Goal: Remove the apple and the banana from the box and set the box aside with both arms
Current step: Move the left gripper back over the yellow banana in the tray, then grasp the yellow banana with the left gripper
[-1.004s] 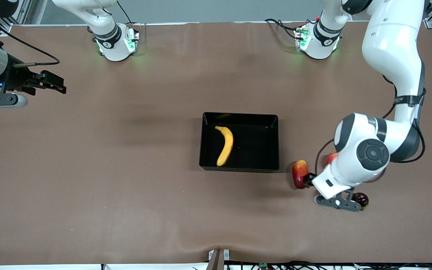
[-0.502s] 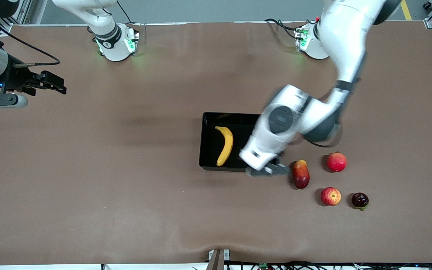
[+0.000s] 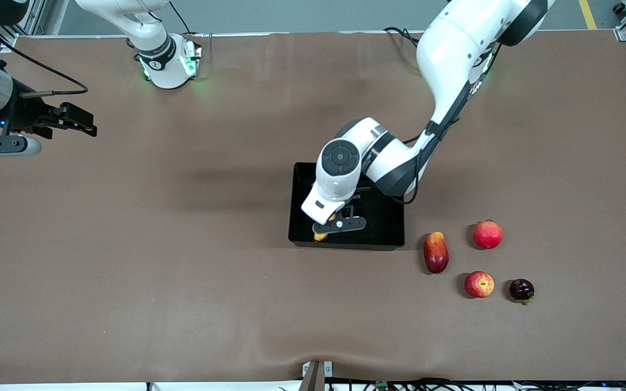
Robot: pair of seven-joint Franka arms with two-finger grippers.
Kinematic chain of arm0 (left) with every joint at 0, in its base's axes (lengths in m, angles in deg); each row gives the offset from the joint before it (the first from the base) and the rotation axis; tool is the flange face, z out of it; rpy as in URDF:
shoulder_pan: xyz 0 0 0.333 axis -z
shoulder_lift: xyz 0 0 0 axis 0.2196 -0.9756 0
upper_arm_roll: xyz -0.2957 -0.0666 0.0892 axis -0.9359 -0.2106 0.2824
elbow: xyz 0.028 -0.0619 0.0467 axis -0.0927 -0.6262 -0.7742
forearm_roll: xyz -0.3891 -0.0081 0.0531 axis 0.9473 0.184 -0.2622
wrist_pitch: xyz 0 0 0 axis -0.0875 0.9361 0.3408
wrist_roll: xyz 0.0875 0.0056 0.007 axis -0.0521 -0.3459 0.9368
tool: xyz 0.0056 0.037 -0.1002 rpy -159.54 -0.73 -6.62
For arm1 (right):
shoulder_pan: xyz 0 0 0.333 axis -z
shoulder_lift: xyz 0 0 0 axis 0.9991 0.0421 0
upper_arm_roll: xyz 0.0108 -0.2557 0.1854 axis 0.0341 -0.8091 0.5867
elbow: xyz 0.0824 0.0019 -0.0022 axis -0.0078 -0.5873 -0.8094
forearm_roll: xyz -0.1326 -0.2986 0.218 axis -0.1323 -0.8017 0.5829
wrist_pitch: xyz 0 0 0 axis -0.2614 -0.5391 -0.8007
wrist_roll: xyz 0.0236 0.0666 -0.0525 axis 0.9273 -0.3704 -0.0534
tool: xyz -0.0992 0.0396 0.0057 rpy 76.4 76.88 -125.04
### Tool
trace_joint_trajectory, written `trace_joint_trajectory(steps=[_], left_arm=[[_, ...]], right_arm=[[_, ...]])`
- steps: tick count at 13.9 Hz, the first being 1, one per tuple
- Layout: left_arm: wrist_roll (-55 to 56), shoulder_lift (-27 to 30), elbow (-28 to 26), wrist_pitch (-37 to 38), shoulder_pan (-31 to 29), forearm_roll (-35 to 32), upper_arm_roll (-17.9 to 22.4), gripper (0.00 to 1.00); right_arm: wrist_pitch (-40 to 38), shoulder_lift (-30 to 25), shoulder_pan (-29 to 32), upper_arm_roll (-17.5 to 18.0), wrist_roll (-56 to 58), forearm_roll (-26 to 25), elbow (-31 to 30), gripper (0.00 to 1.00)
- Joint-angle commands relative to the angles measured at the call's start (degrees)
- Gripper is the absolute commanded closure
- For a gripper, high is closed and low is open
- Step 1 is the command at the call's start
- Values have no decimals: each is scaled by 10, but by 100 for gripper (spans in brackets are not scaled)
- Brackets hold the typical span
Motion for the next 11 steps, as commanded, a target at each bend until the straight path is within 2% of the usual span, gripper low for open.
trace_joint_trajectory(steps=[1,7,9,11], left_arm=[[33,-23,3,-19,9,-15,5,0],[62,-53,2,-28,23,-38,6,0],[63,-57,2,-33,23,-36,6,23],[63,-57,2,-35,23,-35,6,57]], right_arm=[[-2,-2,-3,-2,-7,1,-1,0],[1,-2,-3,-2,-7,1,-2,0],[0,-2,-3,-2,-7,1,-2,0],[1,-2,-3,-2,-7,1,-2,0]])
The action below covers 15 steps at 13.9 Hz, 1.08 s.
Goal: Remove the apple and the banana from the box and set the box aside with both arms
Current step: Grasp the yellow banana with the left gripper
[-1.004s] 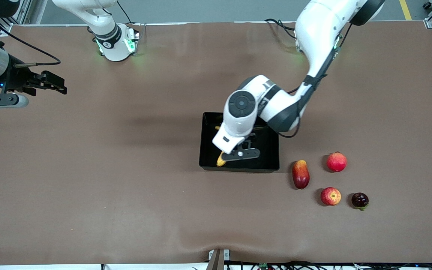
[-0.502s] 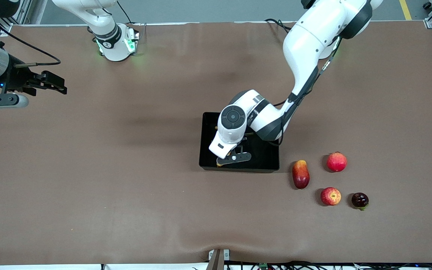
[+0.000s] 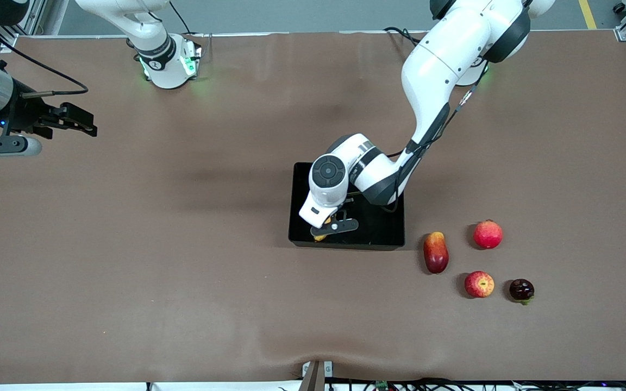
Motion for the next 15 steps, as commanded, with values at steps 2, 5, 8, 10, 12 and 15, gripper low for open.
trace_joint_trajectory(steps=[2,5,8,10,12,15], left_arm=[[9,3,4,-7,6,-13,5,97],[13,13,5,-6,7,-14,4,100],[13,31,6,-4,7,-17,1,100],[13,62,4,8,6,-17,1,100],[4,97,6,43,1,-18,0,100],[-22,144,6,57,-13,-17,6,100]], right_arm=[[2,-1,-4,-2,-6,1,-1,0],[3,1,-4,-2,-7,1,-1,0],[3,1,-4,-2,-7,1,-1,0],[3,4,-4,-2,-7,1,-1,0],[6,5,-6,-2,-7,1,0,0],[2,8,-11,-1,-7,1,3,0]])
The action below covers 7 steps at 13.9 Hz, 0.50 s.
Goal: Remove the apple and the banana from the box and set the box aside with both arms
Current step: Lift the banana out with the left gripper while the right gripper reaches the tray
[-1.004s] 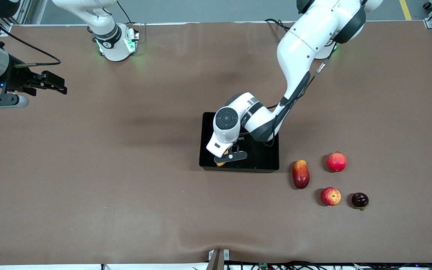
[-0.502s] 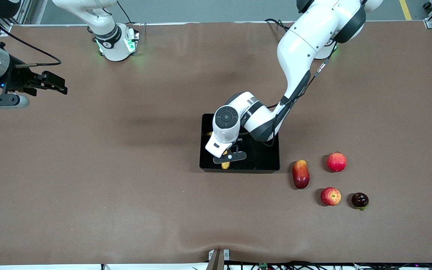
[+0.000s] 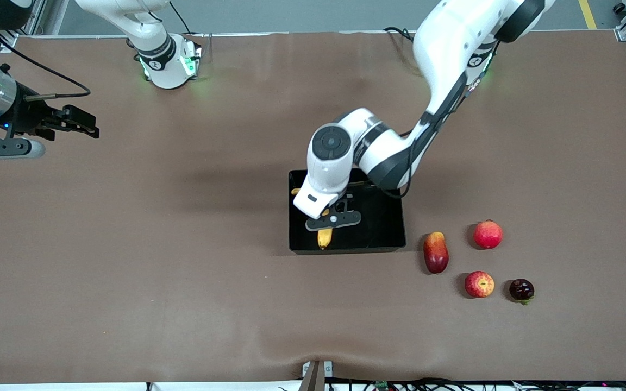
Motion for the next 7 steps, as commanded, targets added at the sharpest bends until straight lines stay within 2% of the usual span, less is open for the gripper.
trace_joint_trajectory(steps=[1,5,7], left_arm=[[-36,52,-14,24,-30,-12,3,100],[-177,78,-20,87,-110,-4,-1,100],[-240,85,-32,104,-147,-3,-4,100]], right_arm=[[-2,7,-18,-1,-4,2,8,0],[9,75,-71,-1,-13,32,27,0],[70,105,-98,-1,-20,36,27,0]])
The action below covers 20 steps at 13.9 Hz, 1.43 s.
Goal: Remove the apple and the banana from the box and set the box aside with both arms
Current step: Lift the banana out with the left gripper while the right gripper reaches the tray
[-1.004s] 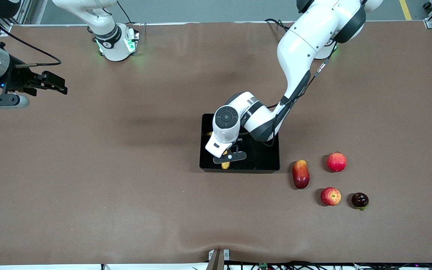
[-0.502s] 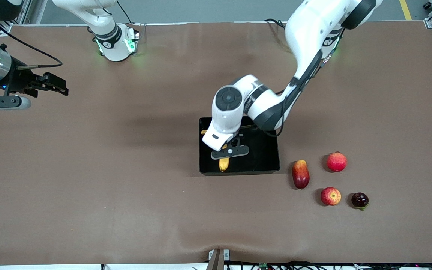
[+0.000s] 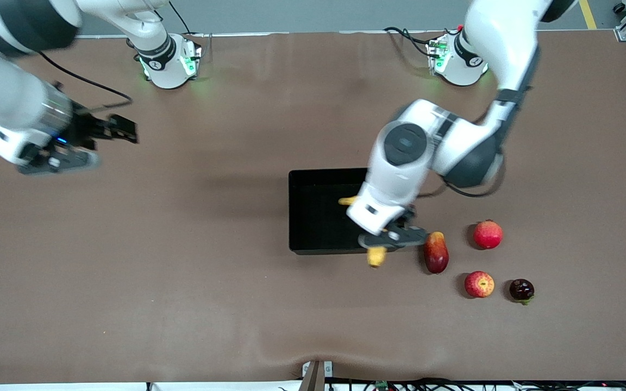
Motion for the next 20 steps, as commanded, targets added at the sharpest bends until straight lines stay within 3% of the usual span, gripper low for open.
trace_joint_trajectory(steps=[1,7,10,14,17,20], left_arm=[[-70,27,-42,14,-43,0,-8,100],[-271,48,-101,14,-167,-1,-8,100],[-385,51,-129,11,-228,-2,-8,100],[-530,37,-141,-6,-294,-6,-7,100],[-601,37,-187,-64,-333,-8,-7,100],[-605,27,-231,-137,-351,-9,-7,100]], right_arm=[[58,59,-40,-4,-22,9,24,0],[259,187,-161,-5,-159,4,25,0],[351,260,-190,-5,-211,1,43,0],[380,366,-232,-9,-247,-7,136,0],[405,390,-251,-9,-278,-17,140,0],[404,394,-270,-9,-281,-40,135,0]])
